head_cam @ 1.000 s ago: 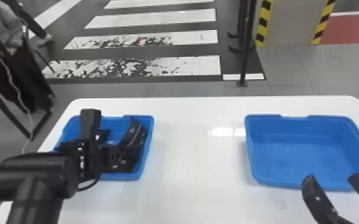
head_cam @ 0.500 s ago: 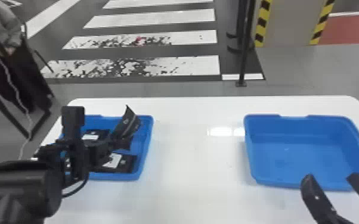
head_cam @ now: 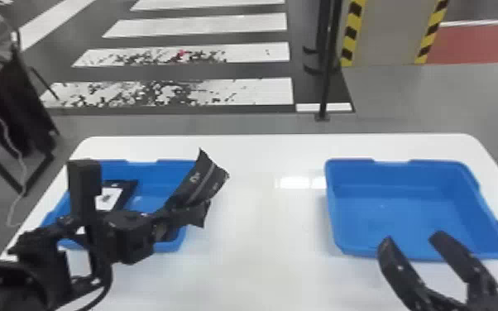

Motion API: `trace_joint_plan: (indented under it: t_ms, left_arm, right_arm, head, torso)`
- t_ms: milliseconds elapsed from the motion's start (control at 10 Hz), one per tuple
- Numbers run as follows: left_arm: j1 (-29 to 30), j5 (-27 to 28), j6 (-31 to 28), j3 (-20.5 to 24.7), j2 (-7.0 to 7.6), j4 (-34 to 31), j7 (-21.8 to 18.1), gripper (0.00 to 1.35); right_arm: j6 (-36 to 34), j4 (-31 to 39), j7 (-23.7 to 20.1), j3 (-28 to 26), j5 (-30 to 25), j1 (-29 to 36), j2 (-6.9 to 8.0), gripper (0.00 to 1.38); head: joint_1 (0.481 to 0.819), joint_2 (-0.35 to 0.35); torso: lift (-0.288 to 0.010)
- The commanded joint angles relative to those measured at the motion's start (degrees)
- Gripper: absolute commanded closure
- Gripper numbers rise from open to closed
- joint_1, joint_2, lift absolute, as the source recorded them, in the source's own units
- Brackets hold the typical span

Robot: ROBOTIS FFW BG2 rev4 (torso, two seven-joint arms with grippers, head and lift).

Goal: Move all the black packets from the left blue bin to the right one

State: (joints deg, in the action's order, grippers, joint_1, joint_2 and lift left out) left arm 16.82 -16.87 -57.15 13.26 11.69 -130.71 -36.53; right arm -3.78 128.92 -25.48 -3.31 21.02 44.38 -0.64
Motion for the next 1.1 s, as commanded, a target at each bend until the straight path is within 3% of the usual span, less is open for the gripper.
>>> trace_joint_plan:
  t_ms: [0,200,300,1000]
  left_arm:
    - [0.5,-3.4,0.2,-3.4,0.0,-0.4,-0.6,1.21]
    - [-0.4,-7.4,-0.4,-7.9,0.09,-0.4,-0.9,1.21]
    - [-0.8,-8.3,-0.9,-9.5,0.26,-0.4,-0.8,1.21]
    - [-4.2,-15.8,-2.6,-19.4,1.76,4.4,-0.8,1.21]
  right_arm:
    - [-8.9,-3.3,-3.4,0.0,4.2,-4.6,-0.41,0.13]
    - [-19.3,-7.3,-9.0,0.1,7.9,-11.5,-1.55,0.13]
    - [-21.2,-6.4,-8.9,0.2,9.4,-11.9,-1.73,0.13]
    - [-24.8,-0.9,-8.4,3.1,14.4,-14.0,-3.31,0.13]
  head:
    - [0.695,0.06]
    - [0.695,0.032]
    - [0.695,0.018]
    - [0.695,-0.088]
  torso:
    - [-0.154]
    - [-0.154]
    - [-0.154]
    - [-0.154]
